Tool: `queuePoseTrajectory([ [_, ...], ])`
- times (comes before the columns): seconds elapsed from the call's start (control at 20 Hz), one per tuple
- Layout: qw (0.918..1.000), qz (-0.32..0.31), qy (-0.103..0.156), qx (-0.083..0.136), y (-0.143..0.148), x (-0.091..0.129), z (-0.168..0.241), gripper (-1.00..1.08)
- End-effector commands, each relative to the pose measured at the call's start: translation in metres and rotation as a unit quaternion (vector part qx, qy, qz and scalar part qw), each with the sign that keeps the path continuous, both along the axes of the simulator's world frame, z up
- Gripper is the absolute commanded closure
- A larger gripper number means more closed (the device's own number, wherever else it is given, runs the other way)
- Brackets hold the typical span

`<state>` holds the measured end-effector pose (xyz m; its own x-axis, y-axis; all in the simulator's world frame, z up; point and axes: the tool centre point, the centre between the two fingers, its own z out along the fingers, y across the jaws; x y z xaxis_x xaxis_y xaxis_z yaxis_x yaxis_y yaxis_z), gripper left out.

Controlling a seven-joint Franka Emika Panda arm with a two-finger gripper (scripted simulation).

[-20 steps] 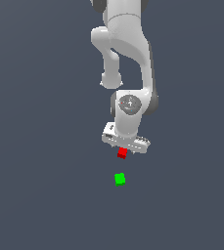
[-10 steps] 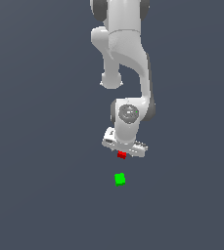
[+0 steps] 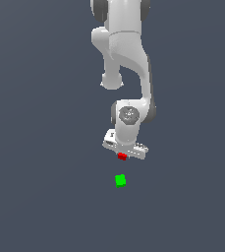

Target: Stack the red cube on top of the green cube.

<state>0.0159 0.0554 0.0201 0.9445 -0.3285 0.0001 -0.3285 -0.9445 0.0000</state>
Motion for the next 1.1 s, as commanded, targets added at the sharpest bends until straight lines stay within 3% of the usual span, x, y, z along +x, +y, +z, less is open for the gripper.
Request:
queuePoseTrajectory([
  [0.0,1.0000,0.000,0.000,0.000,0.000,0.000,0.000,1.08],
  [0.45,1.0000,0.000,0.000,0.000,0.000,-0.001,0.015,1.08],
  [1.05,1.0000,0.000,0.000,0.000,0.000,-0.002,0.088,1.08],
])
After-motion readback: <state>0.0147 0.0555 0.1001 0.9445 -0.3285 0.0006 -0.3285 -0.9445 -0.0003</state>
